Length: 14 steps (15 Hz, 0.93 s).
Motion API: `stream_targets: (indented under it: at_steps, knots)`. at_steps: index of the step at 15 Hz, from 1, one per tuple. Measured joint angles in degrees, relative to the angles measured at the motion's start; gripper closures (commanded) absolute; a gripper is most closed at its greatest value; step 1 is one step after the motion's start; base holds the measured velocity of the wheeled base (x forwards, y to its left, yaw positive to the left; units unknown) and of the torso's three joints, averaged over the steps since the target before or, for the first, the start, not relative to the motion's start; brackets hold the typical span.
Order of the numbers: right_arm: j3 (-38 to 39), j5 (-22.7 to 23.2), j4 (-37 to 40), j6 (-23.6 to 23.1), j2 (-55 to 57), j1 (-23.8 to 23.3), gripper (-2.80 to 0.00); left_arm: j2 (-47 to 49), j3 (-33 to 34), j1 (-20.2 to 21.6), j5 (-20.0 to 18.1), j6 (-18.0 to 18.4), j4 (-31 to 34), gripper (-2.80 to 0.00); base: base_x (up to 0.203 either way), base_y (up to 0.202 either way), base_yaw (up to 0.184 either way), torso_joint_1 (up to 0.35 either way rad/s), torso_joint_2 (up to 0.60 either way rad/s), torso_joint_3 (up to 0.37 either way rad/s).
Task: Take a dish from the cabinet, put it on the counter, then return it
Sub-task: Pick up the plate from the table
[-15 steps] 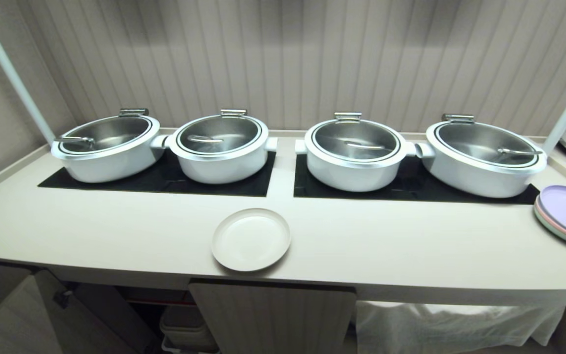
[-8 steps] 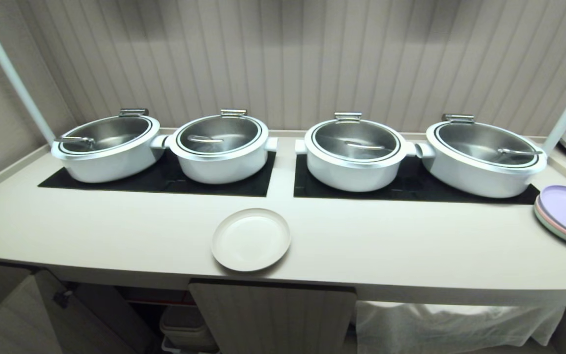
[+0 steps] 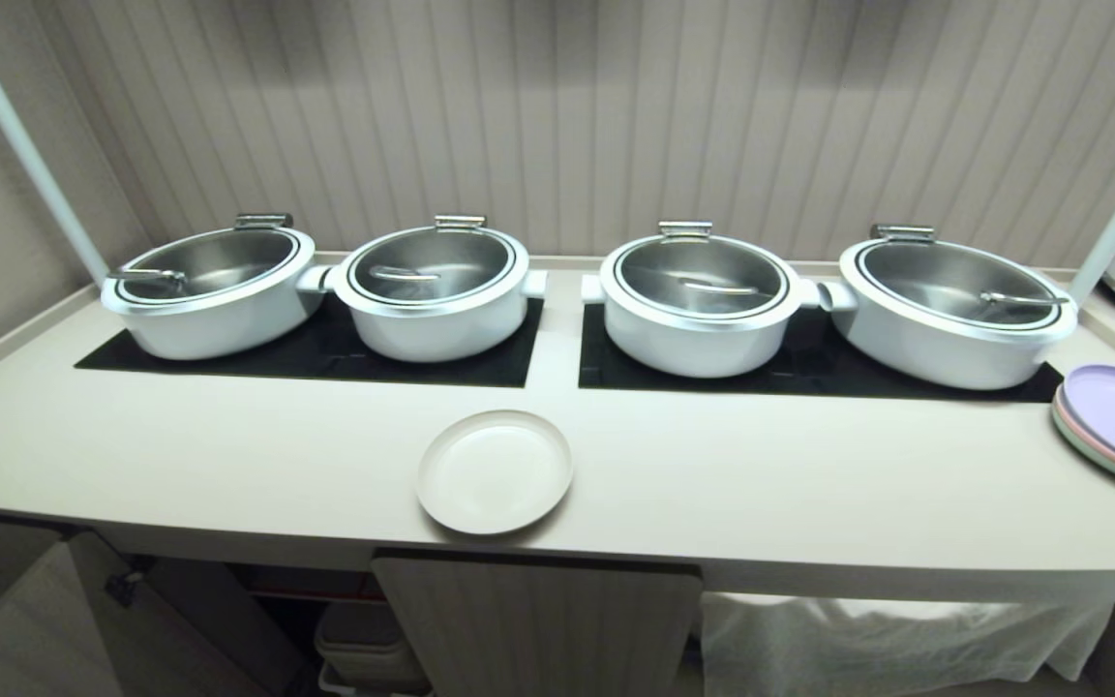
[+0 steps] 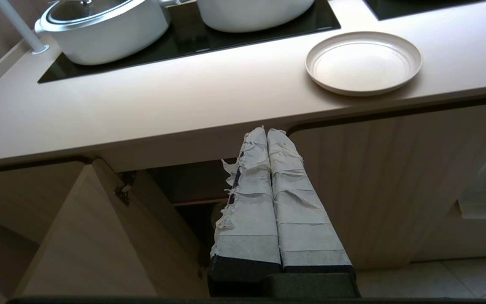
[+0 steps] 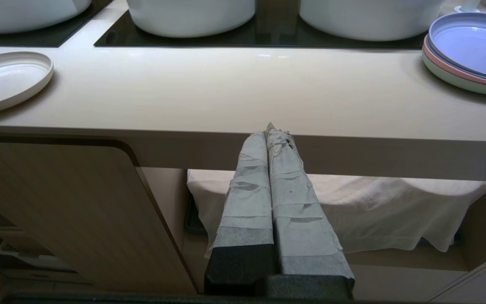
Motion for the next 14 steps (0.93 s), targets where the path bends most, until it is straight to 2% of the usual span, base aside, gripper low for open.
stream_targets:
  at_steps: [12,14]
  knots:
    - [0.00,0.05,0.01,0.02,0.00,0.00,0.00,24.58,-9.80,-0.45,-0.23,0.18,-0.63,0.00,0.000,0.000,0.000,0.000,0.00,0.000]
    - [0.02,-0.01,0.00,0.00,0.00,0.00,0.00,29.15,-10.87,-0.45,-0.22,-0.12,-2.25,0.00,0.000,0.000,0.000,0.000,0.00,0.000]
